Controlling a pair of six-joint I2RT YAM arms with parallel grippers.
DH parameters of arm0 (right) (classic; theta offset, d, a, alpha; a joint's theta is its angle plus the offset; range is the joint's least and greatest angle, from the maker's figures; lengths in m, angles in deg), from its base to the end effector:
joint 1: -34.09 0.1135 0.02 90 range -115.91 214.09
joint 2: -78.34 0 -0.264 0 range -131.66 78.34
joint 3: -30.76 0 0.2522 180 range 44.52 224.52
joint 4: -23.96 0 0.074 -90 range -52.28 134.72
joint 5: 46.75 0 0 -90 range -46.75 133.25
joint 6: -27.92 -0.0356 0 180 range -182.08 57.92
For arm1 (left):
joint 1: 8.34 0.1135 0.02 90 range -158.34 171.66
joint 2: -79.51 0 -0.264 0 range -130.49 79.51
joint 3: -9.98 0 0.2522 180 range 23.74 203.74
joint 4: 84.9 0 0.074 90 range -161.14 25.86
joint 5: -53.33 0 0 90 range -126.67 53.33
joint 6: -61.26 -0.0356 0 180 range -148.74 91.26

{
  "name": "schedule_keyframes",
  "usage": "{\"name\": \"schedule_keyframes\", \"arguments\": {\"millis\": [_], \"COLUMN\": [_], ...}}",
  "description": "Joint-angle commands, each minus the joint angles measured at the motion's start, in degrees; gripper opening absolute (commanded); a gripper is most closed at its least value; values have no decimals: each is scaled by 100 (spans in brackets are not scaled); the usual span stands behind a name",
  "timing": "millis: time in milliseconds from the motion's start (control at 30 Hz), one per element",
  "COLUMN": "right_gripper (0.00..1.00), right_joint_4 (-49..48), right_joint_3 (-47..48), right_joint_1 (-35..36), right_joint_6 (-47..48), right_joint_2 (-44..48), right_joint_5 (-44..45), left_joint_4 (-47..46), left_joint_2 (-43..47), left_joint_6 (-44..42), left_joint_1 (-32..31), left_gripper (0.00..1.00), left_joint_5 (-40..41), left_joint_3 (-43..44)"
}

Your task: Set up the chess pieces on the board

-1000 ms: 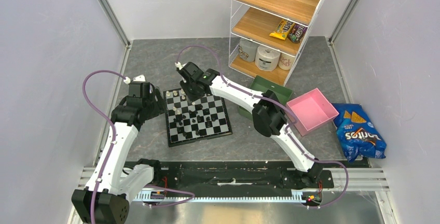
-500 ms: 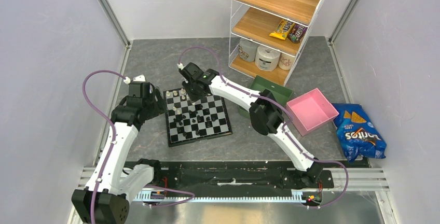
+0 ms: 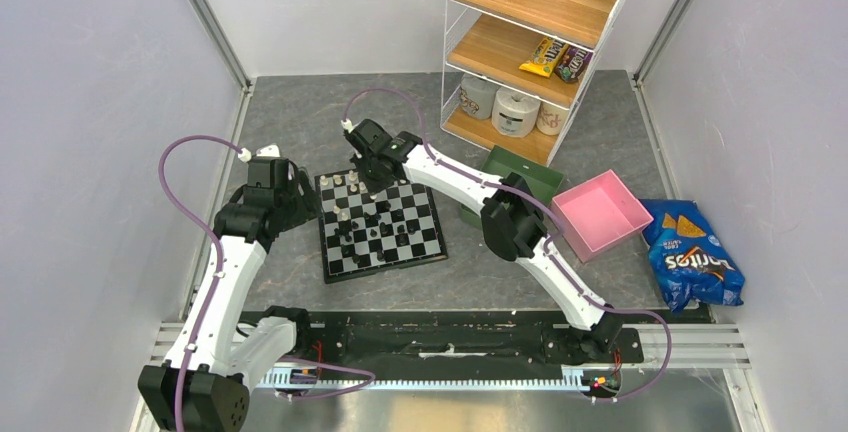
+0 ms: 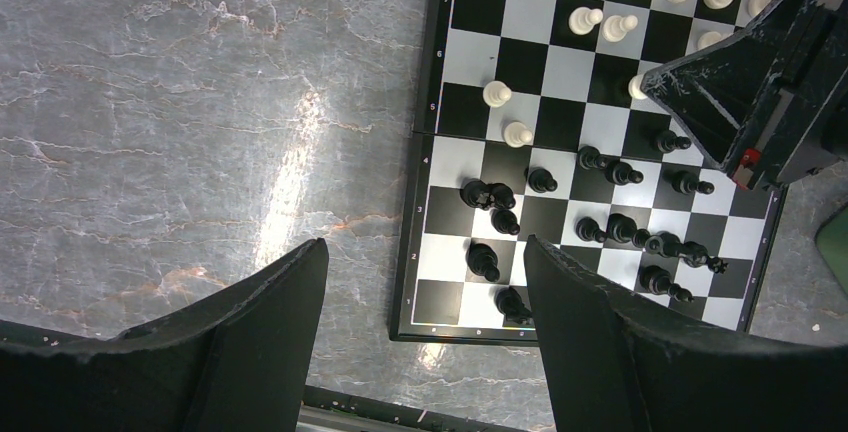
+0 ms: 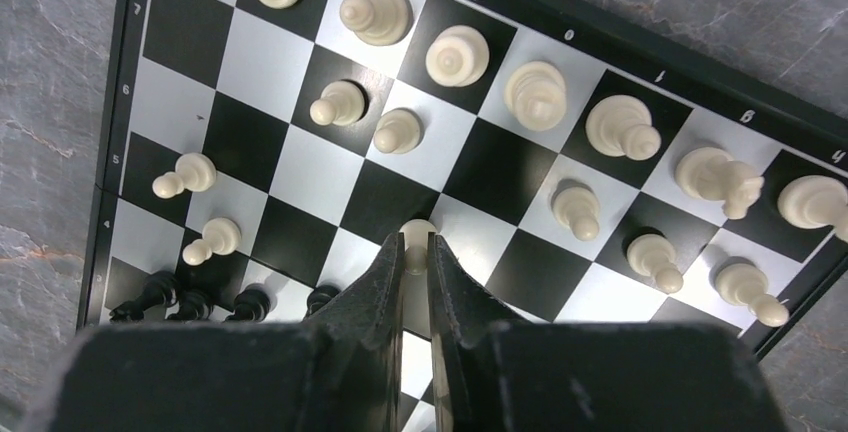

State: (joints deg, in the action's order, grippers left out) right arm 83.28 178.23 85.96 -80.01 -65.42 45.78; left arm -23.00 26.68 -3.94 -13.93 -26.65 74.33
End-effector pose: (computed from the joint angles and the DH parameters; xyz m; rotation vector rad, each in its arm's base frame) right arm 0.3387 0.4289 0.1955 -0.7403 2.4866 0.4124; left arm 0.1769 -0.0111 0.2902 -0.4813 2.3839 -0.0239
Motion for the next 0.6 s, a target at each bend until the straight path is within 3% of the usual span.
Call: {"name": "schedule_keyframes", "arguments": {"millis": [0, 567], "right_gripper": [16, 16], "right_joint_4": [-47, -140], "right_joint_3": [374, 515], "right_joint_1": [-119, -274], "right_joint_6": [15, 3], "right_joint_2": [-35, -248], "right_joint_5": [257, 292], "left_joint_4": [-117, -132], "left_joint_2": [63, 61], "left_joint_6": [16, 7], "left_joint_1": [33, 57], "left_gripper": [79, 79], "left_joint_5": [-55, -93], "left_joint_3": [-5, -5]}}
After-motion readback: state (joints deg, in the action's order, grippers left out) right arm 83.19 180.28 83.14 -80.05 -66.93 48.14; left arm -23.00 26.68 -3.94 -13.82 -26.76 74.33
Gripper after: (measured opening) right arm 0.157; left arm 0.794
